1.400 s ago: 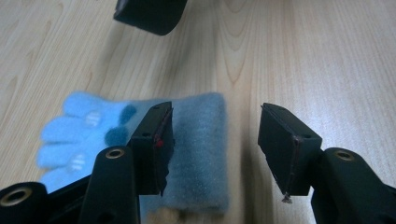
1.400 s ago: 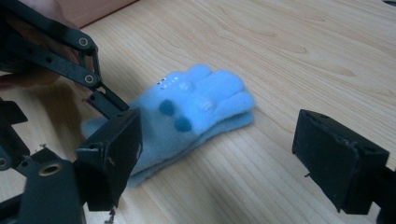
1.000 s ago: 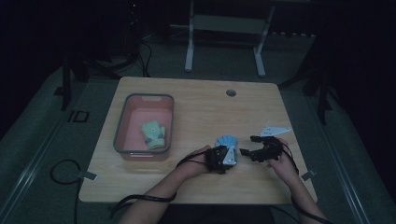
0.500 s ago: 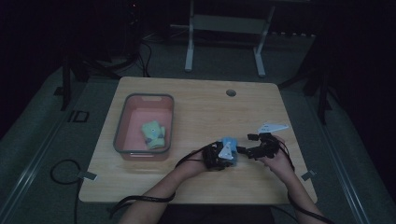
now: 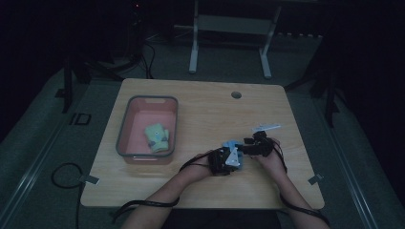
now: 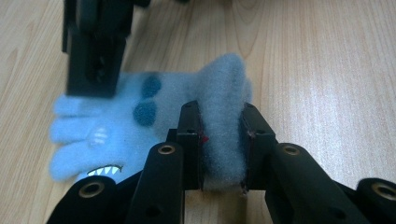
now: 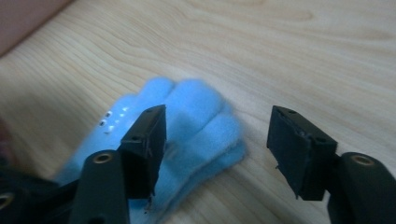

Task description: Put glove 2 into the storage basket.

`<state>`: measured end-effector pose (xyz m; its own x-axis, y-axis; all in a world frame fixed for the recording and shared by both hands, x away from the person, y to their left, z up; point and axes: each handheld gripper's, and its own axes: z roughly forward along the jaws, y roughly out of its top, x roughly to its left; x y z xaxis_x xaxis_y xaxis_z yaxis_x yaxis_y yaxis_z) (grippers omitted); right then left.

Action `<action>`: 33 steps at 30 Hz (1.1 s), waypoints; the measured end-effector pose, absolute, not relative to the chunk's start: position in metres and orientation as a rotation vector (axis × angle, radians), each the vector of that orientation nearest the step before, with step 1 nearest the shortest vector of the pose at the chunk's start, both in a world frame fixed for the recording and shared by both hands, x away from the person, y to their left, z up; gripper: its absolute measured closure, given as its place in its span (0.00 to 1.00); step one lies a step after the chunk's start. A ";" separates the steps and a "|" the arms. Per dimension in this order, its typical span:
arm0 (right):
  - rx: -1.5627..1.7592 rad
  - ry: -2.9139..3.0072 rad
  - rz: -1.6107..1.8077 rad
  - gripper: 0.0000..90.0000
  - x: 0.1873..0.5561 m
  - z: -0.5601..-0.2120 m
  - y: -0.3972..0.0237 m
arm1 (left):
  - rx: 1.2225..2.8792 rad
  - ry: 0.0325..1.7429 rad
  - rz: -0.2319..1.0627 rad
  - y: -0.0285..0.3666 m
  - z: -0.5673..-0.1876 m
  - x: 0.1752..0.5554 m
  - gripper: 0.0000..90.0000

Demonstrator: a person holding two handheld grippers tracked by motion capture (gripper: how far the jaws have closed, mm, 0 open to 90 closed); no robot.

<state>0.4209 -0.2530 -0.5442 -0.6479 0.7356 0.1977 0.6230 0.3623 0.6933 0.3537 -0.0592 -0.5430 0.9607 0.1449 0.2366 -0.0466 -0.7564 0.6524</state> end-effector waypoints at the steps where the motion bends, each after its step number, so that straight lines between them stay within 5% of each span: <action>1: 1.237 2.482 1.143 0.39 0.420 -0.547 -0.251 | 2.403 0.068 0.357 -0.059 -0.543 0.354 0.82; 5: 1.209 2.481 1.103 0.40 0.414 -0.549 -0.245 | 2.400 0.071 0.348 -0.058 -0.544 0.354 0.83; 18: 1.125 2.568 1.157 0.79 0.406 -0.550 -0.235 | 2.395 0.082 0.340 -0.057 -0.544 0.355 0.83; 33: 1.120 2.540 1.249 0.87 0.407 -0.530 -0.233 | 2.376 0.101 0.369 -0.048 -0.525 0.351 0.83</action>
<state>0.4069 -0.2326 -0.5298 -0.7249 0.6527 0.2202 0.5728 0.3936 0.7191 0.3510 -0.0482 -0.5246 0.9559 0.1752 0.2358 -0.0307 -0.7388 0.6733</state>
